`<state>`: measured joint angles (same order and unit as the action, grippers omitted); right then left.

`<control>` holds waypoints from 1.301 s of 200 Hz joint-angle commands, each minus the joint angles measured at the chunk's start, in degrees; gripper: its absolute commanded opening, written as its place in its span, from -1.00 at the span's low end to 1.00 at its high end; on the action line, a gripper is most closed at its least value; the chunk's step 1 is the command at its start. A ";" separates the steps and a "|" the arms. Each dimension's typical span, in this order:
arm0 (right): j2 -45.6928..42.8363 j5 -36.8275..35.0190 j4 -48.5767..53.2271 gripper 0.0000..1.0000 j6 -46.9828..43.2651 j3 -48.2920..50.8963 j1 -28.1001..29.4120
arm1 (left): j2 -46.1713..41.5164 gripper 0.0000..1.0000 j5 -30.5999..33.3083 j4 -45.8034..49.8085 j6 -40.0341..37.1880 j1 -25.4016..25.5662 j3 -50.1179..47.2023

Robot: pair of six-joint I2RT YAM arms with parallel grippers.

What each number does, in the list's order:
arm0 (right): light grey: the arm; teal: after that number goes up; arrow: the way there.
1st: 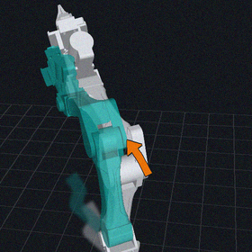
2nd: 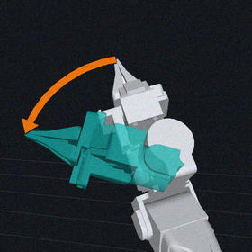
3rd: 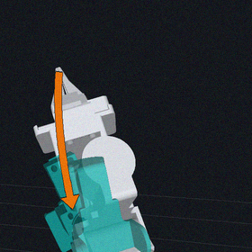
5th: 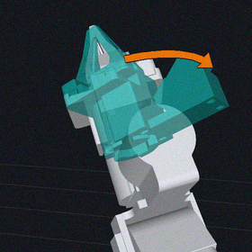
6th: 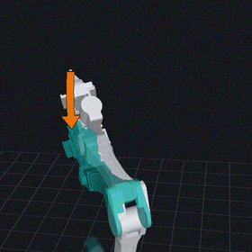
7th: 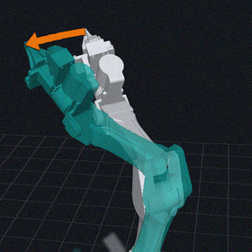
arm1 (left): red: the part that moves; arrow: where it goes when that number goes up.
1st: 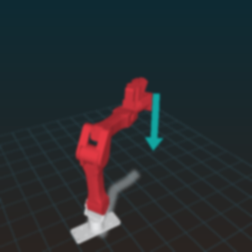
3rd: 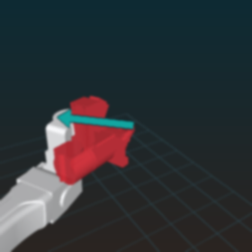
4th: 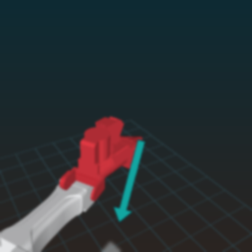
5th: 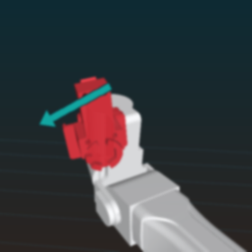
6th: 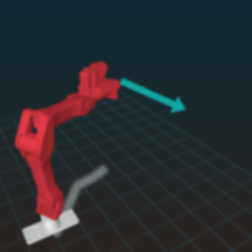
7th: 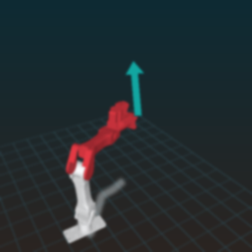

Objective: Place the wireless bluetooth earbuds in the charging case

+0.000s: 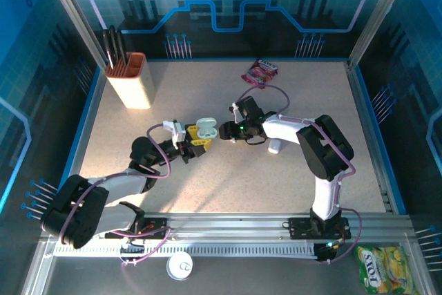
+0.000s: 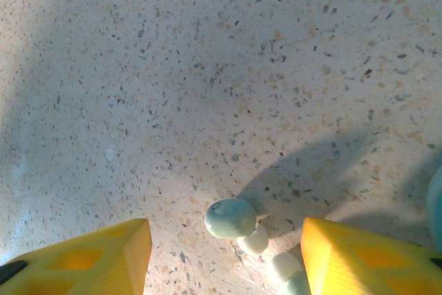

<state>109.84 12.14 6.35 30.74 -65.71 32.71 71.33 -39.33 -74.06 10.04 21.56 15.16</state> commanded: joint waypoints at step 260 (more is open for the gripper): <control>-9.62 -20.10 15.11 0.25 -16.67 1.98 9.70 | 3.65 -0.20 4.69 -6.27 6.36 -14.46 -0.84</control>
<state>99.04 5.50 12.10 23.75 -58.26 38.33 75.07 -36.67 -77.93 12.93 11.25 15.14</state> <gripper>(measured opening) 0.625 0.401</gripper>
